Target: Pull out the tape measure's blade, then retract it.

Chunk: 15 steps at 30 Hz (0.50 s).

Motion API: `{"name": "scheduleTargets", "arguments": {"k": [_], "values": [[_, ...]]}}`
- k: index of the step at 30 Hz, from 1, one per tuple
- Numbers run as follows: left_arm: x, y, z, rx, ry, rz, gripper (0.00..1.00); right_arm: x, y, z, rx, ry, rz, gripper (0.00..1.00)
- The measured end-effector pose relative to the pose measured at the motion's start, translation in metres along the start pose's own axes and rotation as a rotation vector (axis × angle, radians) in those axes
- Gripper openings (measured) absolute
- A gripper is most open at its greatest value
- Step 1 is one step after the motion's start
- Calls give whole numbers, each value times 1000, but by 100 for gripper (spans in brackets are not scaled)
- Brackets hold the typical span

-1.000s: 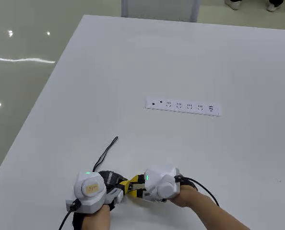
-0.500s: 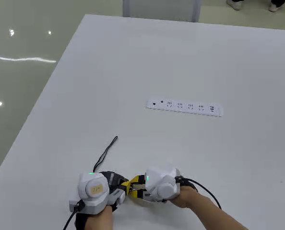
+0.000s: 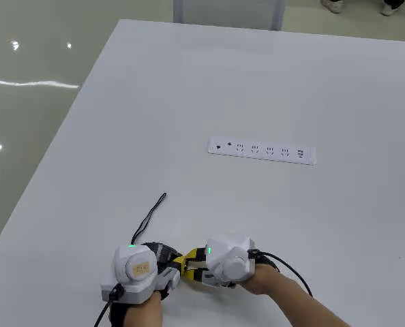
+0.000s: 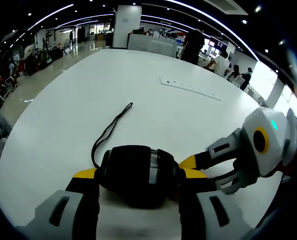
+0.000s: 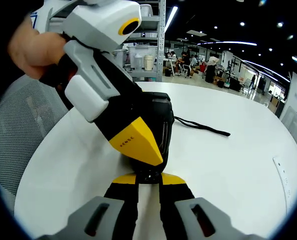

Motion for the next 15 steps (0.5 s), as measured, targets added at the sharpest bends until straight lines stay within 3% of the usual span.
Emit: {"name": "scheduleTargets", "arguments": {"k": [2,12,15], "values": [[0,-1,-1,-6,1,-1,61,1,5,6,-7,1,0,15],[1,-2,-2,-24,20,6,61,1,1,1,-17,2,18,15],[1,-1,-2,-28,23,12,61,2,8,8,-17,5,14,15]]}}
Point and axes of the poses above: the centre of the closed fingertips' face, and the gripper's own axes: z roughly forward along the fingers, x roughly to its right, y roughly out of its underside, the point moved 5 cm from there along -z, roughly backward along the fingers, and after that the axes turned 11 degrees about y, right-handed, at the moved point
